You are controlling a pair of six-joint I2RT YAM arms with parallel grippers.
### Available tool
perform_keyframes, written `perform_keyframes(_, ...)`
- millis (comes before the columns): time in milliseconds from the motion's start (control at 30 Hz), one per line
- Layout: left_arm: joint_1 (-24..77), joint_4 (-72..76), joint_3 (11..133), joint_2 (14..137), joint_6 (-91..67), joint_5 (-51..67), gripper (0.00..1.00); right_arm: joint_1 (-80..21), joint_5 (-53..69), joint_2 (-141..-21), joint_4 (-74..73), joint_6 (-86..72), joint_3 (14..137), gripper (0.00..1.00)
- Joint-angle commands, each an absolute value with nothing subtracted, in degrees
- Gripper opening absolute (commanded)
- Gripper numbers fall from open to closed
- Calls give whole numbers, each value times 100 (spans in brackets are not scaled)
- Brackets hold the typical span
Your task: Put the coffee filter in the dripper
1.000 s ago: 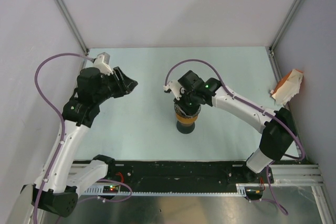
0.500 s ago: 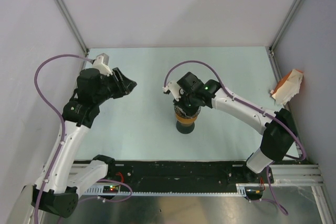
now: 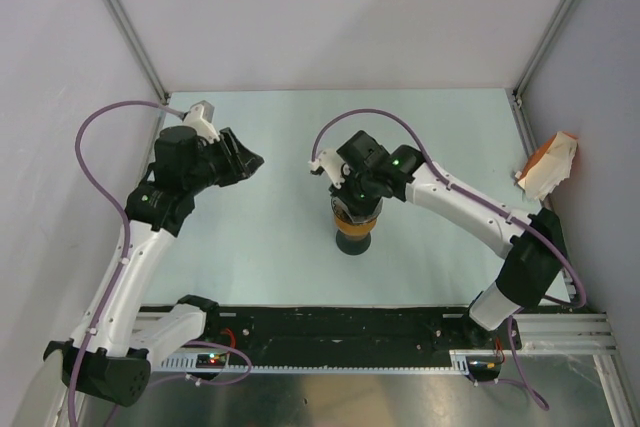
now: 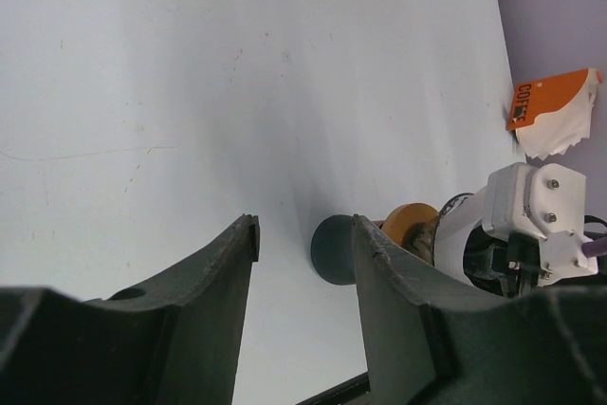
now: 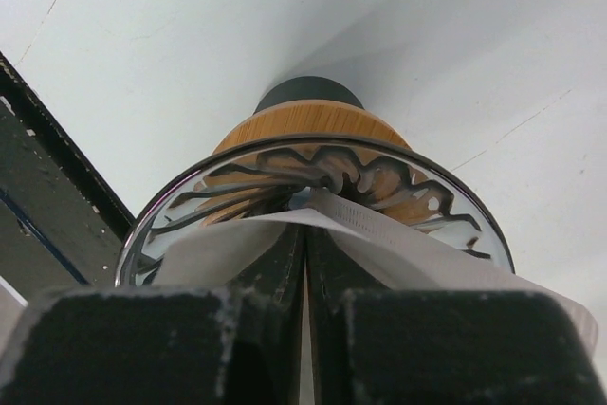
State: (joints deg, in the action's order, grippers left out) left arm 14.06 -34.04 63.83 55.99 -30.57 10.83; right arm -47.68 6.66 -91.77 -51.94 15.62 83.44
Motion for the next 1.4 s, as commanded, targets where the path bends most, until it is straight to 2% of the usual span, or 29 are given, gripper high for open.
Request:
perform_keyframes(0, 1363, -3312, 6612, 5610, -3056, 1179, 50, -4816, 586, -8978, -5388, 1665, 8732, 6)
perform_keyframes(167, 1365, -3312, 6651, 5644, -3007, 1213, 51, -4803, 521, -8919, -5538, 1685, 8891, 7)
perform_keyframes(467, 1365, -3307, 6710, 5788, -2808, 1335, 56, -4796, 464, -8673, -5736, 1722, 9230, 15)
perform_keyframes(633, 1364, -3309, 6843, 5885, -2529, 1425, 67, -4658, 562, -8479, -5635, 1719, 9686, 21)
perform_keyframes(700, 1367, -3310, 6947, 5952, -2335, 1448, 75, -4489, 708, -8373, -5542, 1647, 9890, 25)
perform_keyframes(800, 1369, -3320, 7201, 6078, -1961, 1515, 94, -4048, 1065, -8178, -5340, 1376, 10112, 31)
perform_keyframes(833, 1366, -3330, 7283, 6111, -1824, 1544, 97, -3892, 1165, -8110, -5223, 1290, 10132, 33)
perform_keyframes(1067, 1369, -3996, 8282, 6600, -669, 1547, 100, -2095, 2098, -7197, -4091, 246, 9348, 46)
perform_keyframes(1200, 1346, -4884, 8786, 7029, 53, 1518, 100, -876, 2743, -6588, -3674, -95, 8309, 58)
perform_keyframes(1267, 1325, -5194, 8755, 7171, 275, 1329, 100, -331, 3065, -6371, -3639, -101, 7735, 68)
perform_keyframes(1367, 1242, -5360, 8352, 7184, 458, 1041, 100, 243, 3277, -6134, -3662, 118, 6906, 87)
